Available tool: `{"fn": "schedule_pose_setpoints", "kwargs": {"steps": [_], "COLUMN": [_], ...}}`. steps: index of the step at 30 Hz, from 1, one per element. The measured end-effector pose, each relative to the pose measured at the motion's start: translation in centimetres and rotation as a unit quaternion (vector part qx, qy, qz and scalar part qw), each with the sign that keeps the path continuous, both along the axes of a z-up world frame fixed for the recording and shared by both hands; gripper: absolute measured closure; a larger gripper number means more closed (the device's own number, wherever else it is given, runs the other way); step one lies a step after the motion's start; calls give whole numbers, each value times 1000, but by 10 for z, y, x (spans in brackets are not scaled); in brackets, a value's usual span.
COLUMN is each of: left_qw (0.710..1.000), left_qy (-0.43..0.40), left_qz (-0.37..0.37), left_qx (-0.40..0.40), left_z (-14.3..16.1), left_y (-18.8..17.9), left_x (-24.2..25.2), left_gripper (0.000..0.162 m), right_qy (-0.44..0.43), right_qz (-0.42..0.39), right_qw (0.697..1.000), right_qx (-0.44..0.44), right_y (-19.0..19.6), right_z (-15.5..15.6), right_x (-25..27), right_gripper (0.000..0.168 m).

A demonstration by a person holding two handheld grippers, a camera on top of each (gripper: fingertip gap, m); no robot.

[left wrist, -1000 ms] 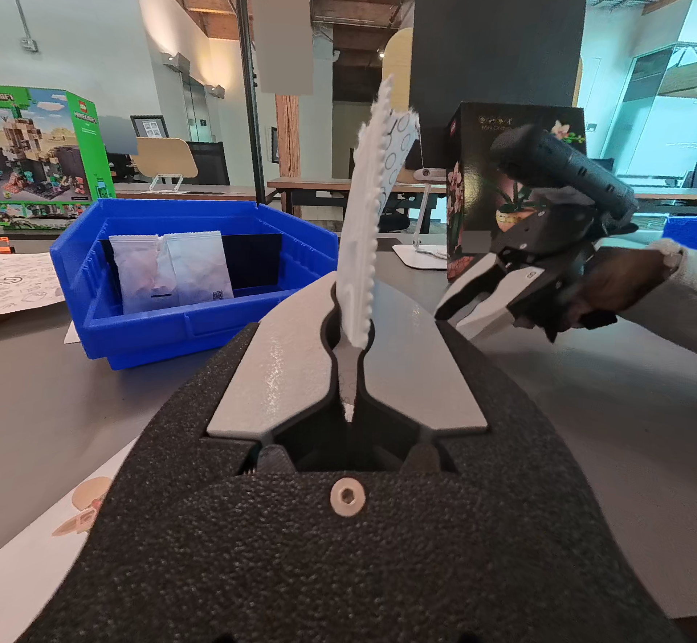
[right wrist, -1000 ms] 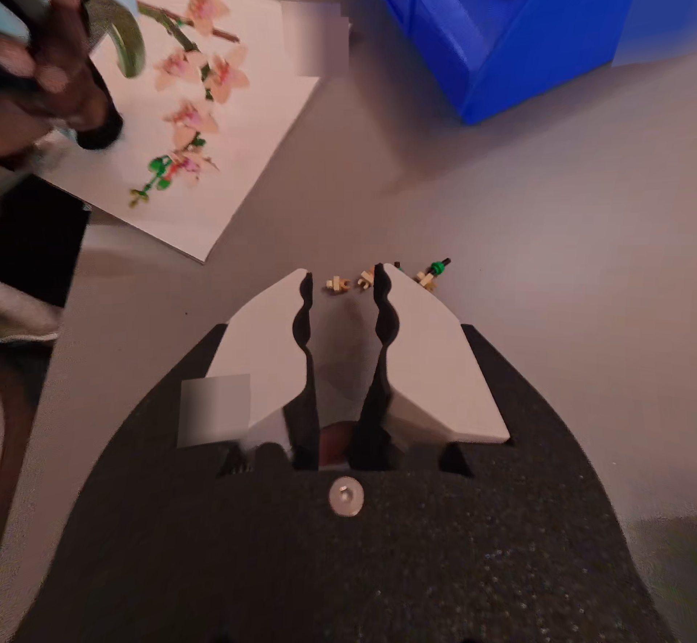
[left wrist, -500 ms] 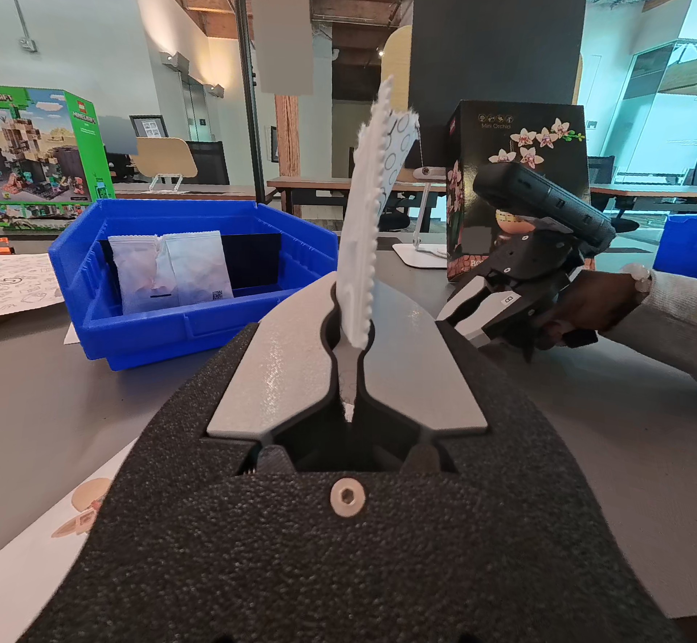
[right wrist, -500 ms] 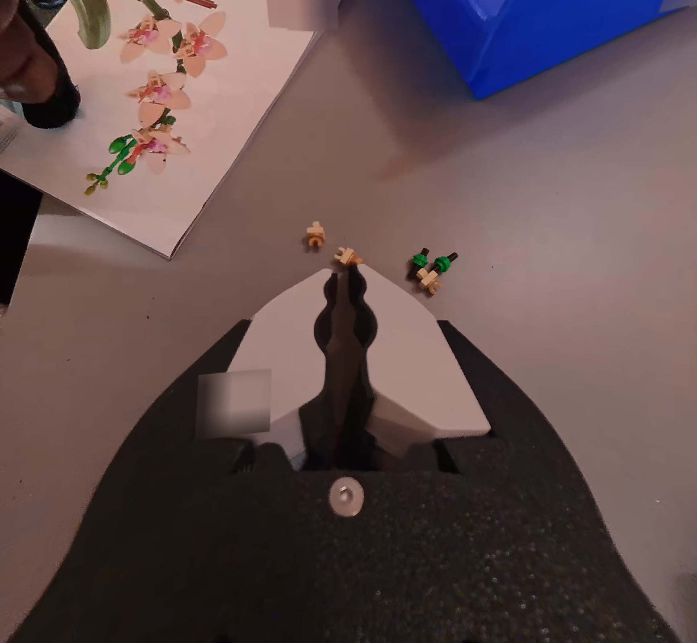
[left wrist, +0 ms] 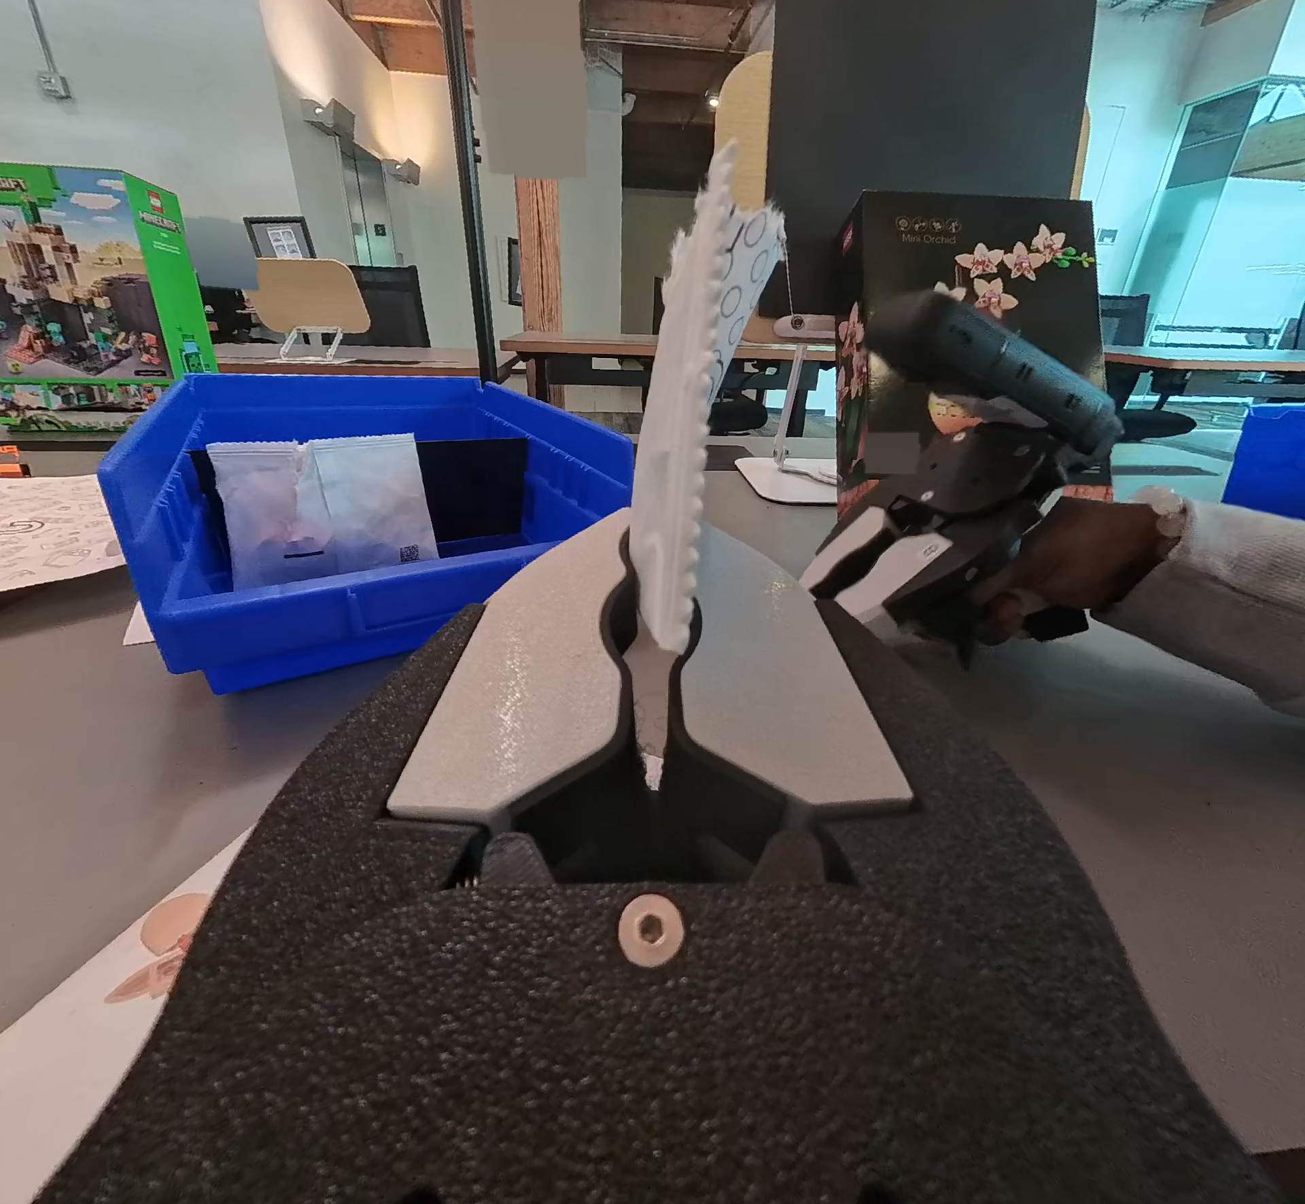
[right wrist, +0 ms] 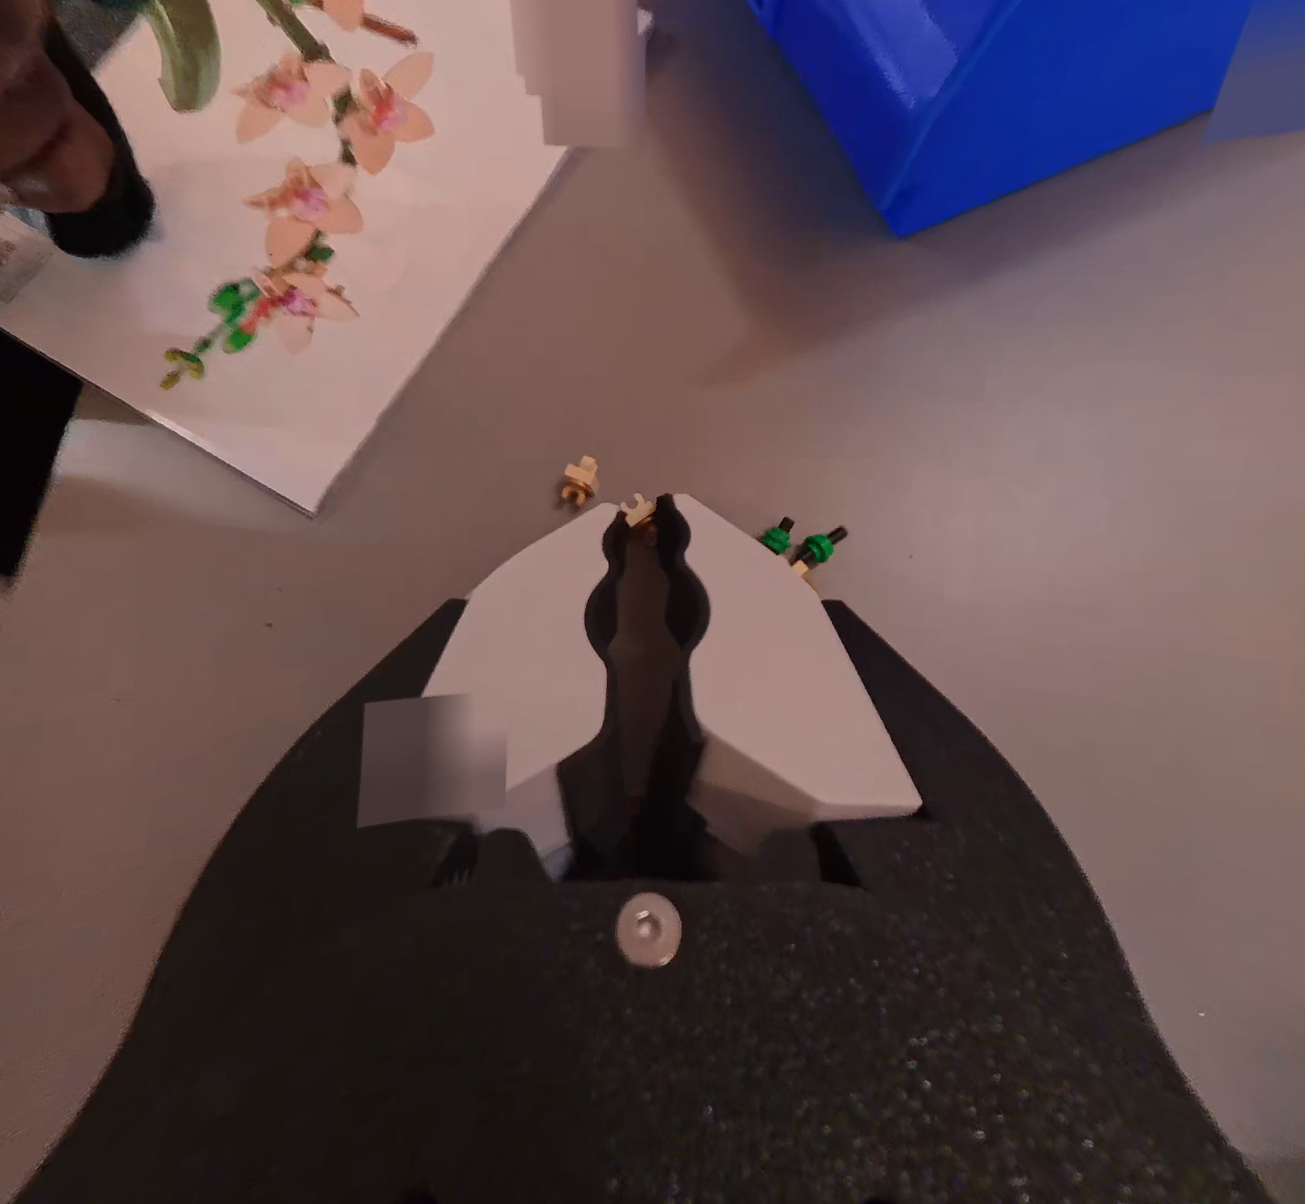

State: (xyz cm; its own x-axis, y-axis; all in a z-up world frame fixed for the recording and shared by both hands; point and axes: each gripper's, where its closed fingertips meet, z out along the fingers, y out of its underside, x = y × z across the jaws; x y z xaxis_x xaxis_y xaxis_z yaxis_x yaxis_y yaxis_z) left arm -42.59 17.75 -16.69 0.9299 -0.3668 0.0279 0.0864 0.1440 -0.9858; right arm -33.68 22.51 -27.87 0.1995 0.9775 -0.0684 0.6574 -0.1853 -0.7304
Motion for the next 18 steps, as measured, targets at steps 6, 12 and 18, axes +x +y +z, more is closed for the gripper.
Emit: {"fn": "schedule_pose_setpoints", "kwargs": {"steps": [6,12,18], "left_qw": [1000,1000,1000], "left_qy": [2,7,6], "left_qz": [-2,-10,-9], "left_qx": [-3,-2,1], "left_z": [-1,0,0], "left_y": [1,-1,0], "left_x": [2,6,5], "left_gripper": [160,160,160], "right_qy": [204,209,198], "right_qz": [48,119,115], "right_qw": [978,967,971], "right_qx": [7,83,70], "right_y": [-28,-65,-65], "right_z": [138,188,185], "right_x": [-28,-68,-70], "right_gripper": [160,157,142]}}
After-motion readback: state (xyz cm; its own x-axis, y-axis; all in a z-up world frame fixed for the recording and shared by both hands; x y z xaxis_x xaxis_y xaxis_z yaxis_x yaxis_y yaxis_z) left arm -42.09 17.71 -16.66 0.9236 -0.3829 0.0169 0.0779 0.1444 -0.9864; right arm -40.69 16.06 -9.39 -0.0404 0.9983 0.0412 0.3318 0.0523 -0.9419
